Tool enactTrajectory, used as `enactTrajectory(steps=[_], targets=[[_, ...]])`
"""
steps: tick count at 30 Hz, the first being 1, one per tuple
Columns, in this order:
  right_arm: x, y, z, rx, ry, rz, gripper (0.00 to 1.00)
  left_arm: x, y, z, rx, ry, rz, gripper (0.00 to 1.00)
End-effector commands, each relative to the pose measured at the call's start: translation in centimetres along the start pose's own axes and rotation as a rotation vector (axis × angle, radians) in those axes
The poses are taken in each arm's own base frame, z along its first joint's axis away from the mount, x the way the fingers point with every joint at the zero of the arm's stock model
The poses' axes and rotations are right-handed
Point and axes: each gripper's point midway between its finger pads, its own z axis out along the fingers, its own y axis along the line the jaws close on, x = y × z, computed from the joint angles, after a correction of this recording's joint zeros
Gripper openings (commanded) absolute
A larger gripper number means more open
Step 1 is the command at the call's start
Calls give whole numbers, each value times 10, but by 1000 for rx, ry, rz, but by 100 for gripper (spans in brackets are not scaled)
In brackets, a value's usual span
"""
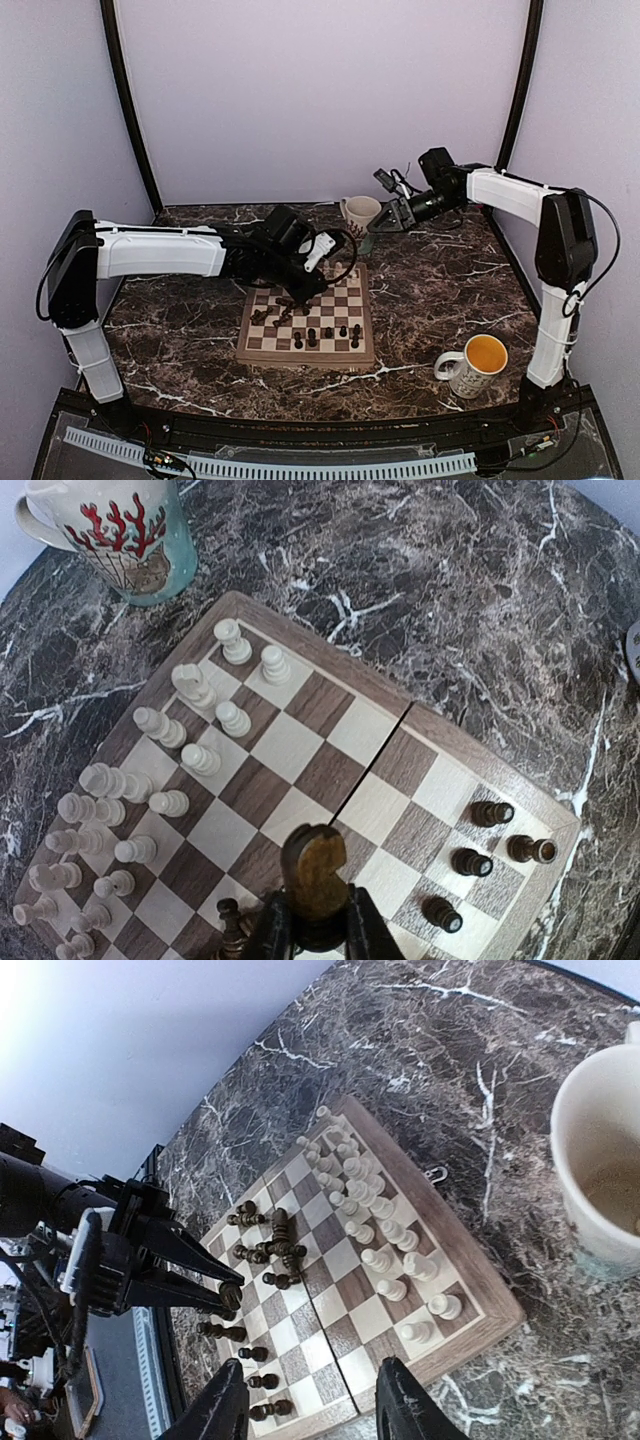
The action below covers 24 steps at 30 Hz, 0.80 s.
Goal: Set up the chess pieces on the board
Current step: Pick up the knight from the chessboard, then pass from the left arm to the right
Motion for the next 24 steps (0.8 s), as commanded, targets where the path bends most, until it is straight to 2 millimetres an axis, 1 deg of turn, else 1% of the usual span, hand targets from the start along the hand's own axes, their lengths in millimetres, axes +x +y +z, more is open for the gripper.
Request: enactTrajectory(steps=[1, 6, 11, 14, 20, 24], targets=[[15, 21, 25, -113, 54, 63, 44, -35, -1, -25, 20, -164, -37, 7], [31, 46, 51, -176, 139, 54, 44, -41, -3, -32, 38, -198, -58, 8], [37, 61, 68, -215, 173, 42, 43, -48, -9, -36, 70, -224, -70, 8], [38, 68, 75, -233, 182, 34, 40, -51, -11, -38, 87, -240, -73, 9], [39, 75, 82, -256, 190, 31, 38, -56, -13, -41, 97, -259, -72, 10], [41, 79, 85, -276, 194, 34, 28, -57, -14, -42, 105, -264, -71, 10]])
